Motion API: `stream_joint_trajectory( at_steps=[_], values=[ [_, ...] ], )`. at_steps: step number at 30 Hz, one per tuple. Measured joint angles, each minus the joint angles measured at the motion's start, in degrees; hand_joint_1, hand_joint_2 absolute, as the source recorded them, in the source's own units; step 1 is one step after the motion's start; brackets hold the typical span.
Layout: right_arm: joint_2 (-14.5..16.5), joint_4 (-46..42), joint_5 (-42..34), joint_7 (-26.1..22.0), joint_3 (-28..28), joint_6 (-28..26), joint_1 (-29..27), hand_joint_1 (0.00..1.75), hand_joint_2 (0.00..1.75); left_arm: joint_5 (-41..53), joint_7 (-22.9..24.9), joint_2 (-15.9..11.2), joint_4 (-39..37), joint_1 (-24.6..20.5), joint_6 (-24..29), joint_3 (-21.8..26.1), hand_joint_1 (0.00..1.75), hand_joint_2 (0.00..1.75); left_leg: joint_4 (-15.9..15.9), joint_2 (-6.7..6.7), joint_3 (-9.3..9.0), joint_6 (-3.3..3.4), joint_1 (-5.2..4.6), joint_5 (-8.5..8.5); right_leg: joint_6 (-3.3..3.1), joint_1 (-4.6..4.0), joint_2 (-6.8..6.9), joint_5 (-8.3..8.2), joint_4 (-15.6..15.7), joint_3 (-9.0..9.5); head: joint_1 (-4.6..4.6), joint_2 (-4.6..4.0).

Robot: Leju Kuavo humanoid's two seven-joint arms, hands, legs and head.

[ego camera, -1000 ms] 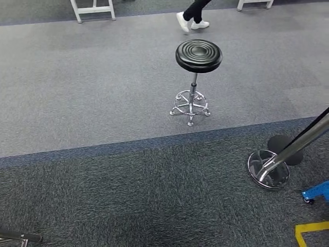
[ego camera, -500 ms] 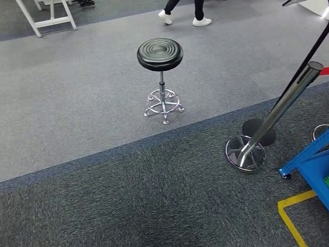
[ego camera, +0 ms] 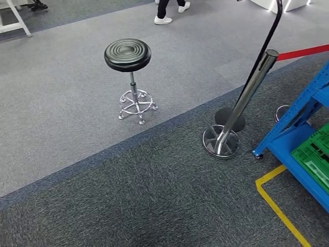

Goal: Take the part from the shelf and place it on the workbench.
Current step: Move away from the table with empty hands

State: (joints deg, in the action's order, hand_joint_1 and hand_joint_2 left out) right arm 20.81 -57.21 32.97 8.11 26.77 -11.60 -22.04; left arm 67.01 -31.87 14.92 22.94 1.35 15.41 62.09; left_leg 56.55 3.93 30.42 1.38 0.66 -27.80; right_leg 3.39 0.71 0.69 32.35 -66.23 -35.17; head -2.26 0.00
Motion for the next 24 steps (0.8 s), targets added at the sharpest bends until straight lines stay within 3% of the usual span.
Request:
stream_joint_trajectory(
  at_steps=[2, 3, 6, 8, 10, 12, 13, 14, 15, 17, 19, 21, 22, 24],
  values=[
    [0.0, 0.1, 0.1, -0.1, 0.2, 0.1, 0.2, 0.00, 0.00, 0.0, 0.0, 0.0, -0.1, -0.1, 0.0, 0.0, 0.00, 0.00, 0.1, 0.95, -0.28, -0.45, -0.25, -0.25, -0.55, -0.11, 1.91, -2.53, 7.1, 4.00, 0.05, 0.00],
    [0.0, 0.1, 0.2, -0.2, 0.2, 0.1, 0.3, 0.00, 0.00, 0.0, 0.0, 0.0, -0.2, -0.1, 0.0, 0.0, 0.00, 0.00, 0.2, 1.28, -0.46, -0.75, -0.37, -0.34, -0.98, -0.17, 2.43, -2.98, 8.9, 4.93, 0.16, 0.00],
    [0.0, 0.3, 0.7, -0.2, 0.4, 0.4, 0.3, 0.00, 0.00, 0.0, 0.0, -0.1, -0.2, -0.3, 0.0, 0.0, 0.00, 0.00, 0.3, 1.86, -0.98, -1.76, -0.32, -0.55, -2.33, -0.25, 1.44, -3.23, 9.3, 4.99, 0.34, 0.00],
    [0.0, 0.3, 1.0, -0.3, 0.7, 0.4, 0.3, 0.00, 0.00, 0.0, -0.1, 0.0, -0.3, -0.3, 0.0, 0.1, 0.00, 0.00, 2.2, -0.16, -0.40, -2.45, -0.10, -2.43, -3.07, -0.06, 0.48, -3.60, 9.5, 5.16, 0.49, 0.00],
    [0.0, 0.3, 1.2, -0.3, 0.8, 0.6, 0.5, 0.00, 0.00, 0.0, -0.1, 0.0, -0.3, -0.1, 0.0, 0.2, 0.00, 0.00, 8.3, -2.70, 2.16, -2.79, 0.03, -6.41, -3.59, -0.03, -0.64, -3.95, 9.5, 5.06, 0.69, 0.00],
    [0.0, 0.4, 1.5, -0.6, 0.9, 0.8, 0.7, 0.00, 0.00, 0.0, -0.1, 0.0, -0.3, 0.1, -0.2, 0.4, 0.00, 0.00, 15.1, -3.32, 5.16, -2.76, 0.02, -9.01, -3.83, -0.18, -2.08, -4.10, 9.4, 4.88, 0.72, 0.00],
    [0.0, 0.5, 1.6, -0.7, 1.1, 0.9, 0.8, 0.00, 0.00, 0.0, -0.1, 0.0, -0.3, 0.2, -0.3, 0.4, 0.00, 0.00, 16.3, -3.39, 5.76, -2.63, 0.00, -8.67, -3.86, -0.26, -2.89, -4.12, 9.4, 4.89, 0.74, 0.00],
    [0.0, 0.6, 1.8, -0.8, 1.3, 1.0, 0.9, 0.00, 0.00, 0.0, -0.1, 0.0, -0.3, 0.3, -0.5, 0.5, 0.00, 0.00, 15.2, -3.55, 5.34, -2.39, -0.02, -7.13, -3.86, -0.33, -3.70, -4.13, 9.4, 4.97, 0.72, 0.00],
    [0.0, 0.7, 1.9, -0.9, 1.5, 1.1, 0.9, 0.00, 0.00, 0.0, -0.1, 0.0, -0.3, 0.3, -0.6, 0.5, 0.00, 0.00, 12.2, -4.06, 4.10, -2.04, -0.05, -4.86, -3.85, -0.40, -4.50, -4.14, 9.4, 5.09, 0.74, 0.00],
    [0.1, 1.0, 2.0, -1.1, 1.7, 1.3, 1.2, 0.00, 0.00, 0.0, -0.1, -0.1, -0.3, 0.3, -0.7, 0.8, 0.00, 0.00, 5.0, -6.62, 1.19, -1.10, -0.07, -1.04, -3.67, -0.50, -6.01, -4.15, 9.3, 5.03, 0.67, 0.00],
    [0.1, 1.3, 2.1, -1.2, 1.8, 1.3, 1.5, 0.00, 0.00, 0.0, -0.1, -0.1, -0.3, 0.2, -0.8, 1.0, 0.00, 0.00, 1.3, -8.25, -0.22, -0.60, -0.12, -0.24, -3.14, -0.44, -7.36, -4.29, 9.1, 4.48, 0.66, 0.00],
    [0.1, 1.4, 2.2, -1.3, 1.9, 1.3, 1.6, 0.00, 0.00, 0.0, -0.1, -0.1, -0.3, 0.1, -0.8, 1.0, 0.00, 0.00, 0.4, -7.42, -0.47, -0.48, -0.12, -0.36, -2.39, -0.28, -8.32, -4.47, 9.1, 3.71, 0.71, 0.00],
    [0.1, 1.6, 2.3, -1.3, 2.1, 1.3, 1.5, 0.00, 0.00, 0.1, -0.1, 0.0, -0.2, 0.0, -0.8, 1.0, 0.00, 0.00, 0.0, -6.80, -0.57, -0.34, -0.04, -0.17, -2.06, -0.27, -7.58, -4.24, 8.8, 3.34, 0.65, 0.00],
    [0.1, 1.7, 2.4, -1.4, 2.3, 1.3, 1.7, 0.00, 0.00, 0.1, 0.0, 0.1, -0.2, 0.0, -0.8, 1.0, 0.00, 0.00, -0.6, -5.20, -0.77, 0.07, 0.18, 0.12, -1.56, -0.35, -4.37, -1.89, 5.3, 1.47, 0.33, 0.00]
  ],
)
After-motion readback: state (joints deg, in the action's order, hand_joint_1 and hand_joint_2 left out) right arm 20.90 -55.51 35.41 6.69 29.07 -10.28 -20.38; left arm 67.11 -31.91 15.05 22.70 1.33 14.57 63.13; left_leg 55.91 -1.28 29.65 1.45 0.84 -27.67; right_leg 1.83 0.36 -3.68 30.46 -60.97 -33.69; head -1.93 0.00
